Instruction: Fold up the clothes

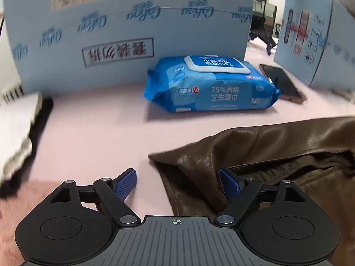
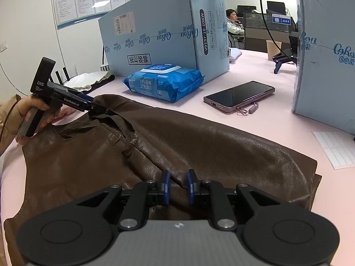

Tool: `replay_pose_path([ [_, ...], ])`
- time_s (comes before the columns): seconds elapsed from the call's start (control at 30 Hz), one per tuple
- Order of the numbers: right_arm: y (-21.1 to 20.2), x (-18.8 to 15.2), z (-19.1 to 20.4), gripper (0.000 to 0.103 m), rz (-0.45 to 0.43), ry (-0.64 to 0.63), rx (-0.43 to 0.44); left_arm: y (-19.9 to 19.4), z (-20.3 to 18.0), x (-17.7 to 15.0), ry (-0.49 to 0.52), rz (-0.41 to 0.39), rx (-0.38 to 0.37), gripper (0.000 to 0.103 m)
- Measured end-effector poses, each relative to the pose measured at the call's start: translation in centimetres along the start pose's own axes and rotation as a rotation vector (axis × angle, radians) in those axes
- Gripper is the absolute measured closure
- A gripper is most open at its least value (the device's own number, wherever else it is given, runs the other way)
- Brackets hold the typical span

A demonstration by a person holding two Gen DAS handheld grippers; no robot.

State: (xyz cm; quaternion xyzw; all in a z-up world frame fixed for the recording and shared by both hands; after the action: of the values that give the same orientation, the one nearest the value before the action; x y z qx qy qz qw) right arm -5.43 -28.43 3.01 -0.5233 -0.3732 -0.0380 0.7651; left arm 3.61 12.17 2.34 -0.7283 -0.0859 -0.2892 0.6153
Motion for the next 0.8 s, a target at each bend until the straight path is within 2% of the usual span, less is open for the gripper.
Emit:
replay_pose_path([
  [0.07,0.0,0.1,0.1,0.084,0.002,-0.005,-0.004,-2.3,0.4,-0.4,-0.011,-0.048,-0.003,0.019],
  [0.13,0.0,0.0,0.1,0.084,0.002,-0.004,-0.004,-4.5,0.2,-0.4,-0.012,-0.117,0.037,0.019],
  [0.2,0.0,0.0,0.1,0.084,0.001,-0.003,-0.003,-5.9,-0.7,-0.3,0.013,-0.178,0.115,0.020],
  [0.27,0.0,0.0,0.0,0.084,-0.001,0.000,-0.003,-6.7,-2.2,-0.1,0.059,-0.227,0.230,0.020],
  [0.37,0.1,0.0,0.0,0.084,-0.002,0.005,-0.003,-6.7,-2.9,0.6,0.058,-0.257,0.356,0.020],
  [0.4,0.1,0.0,0.0,0.084,-0.001,0.003,-0.004,-6.8,-2.9,0.8,0.049,-0.271,0.355,0.021],
  [0.5,0.1,0.1,0.0,0.084,0.004,-0.003,-0.006,-7.9,-3.3,1.5,0.014,-0.371,0.278,0.020],
  [0.57,0.1,0.2,0.1,0.084,0.008,-0.006,-0.008,-8.2,-4.1,2.8,0.013,-0.396,0.224,0.021],
  [0.6,0.2,0.2,0.1,0.084,0.008,-0.007,-0.010,-8.0,-4.5,3.5,0.018,-0.388,0.198,0.020],
  [0.7,0.2,0.2,0.1,0.084,0.005,-0.001,-0.008,-4.9,-5.8,5.5,0.061,-0.236,0.129,0.020],
  [0.77,0.1,0.2,0.0,0.084,0.002,0.002,-0.007,-3.0,-6.1,5.1,0.124,-0.137,0.176,0.021],
  [0.8,0.1,0.1,0.0,0.084,0.001,0.004,-0.006,-2.6,-6.0,4.6,0.140,-0.116,0.196,0.021],
])
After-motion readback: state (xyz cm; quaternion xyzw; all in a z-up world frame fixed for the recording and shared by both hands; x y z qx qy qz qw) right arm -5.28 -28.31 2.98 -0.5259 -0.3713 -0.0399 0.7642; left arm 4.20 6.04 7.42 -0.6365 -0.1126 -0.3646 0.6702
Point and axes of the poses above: each gripper's, at about its wrist camera, not at the fingertips, and y roughly the way its jaws point, z to its left, x to its top, the point moved 2 cm from there along y, roughly the way its jaws point, and after that the axes turned 13 degrees about z, right-handed, at the moved point
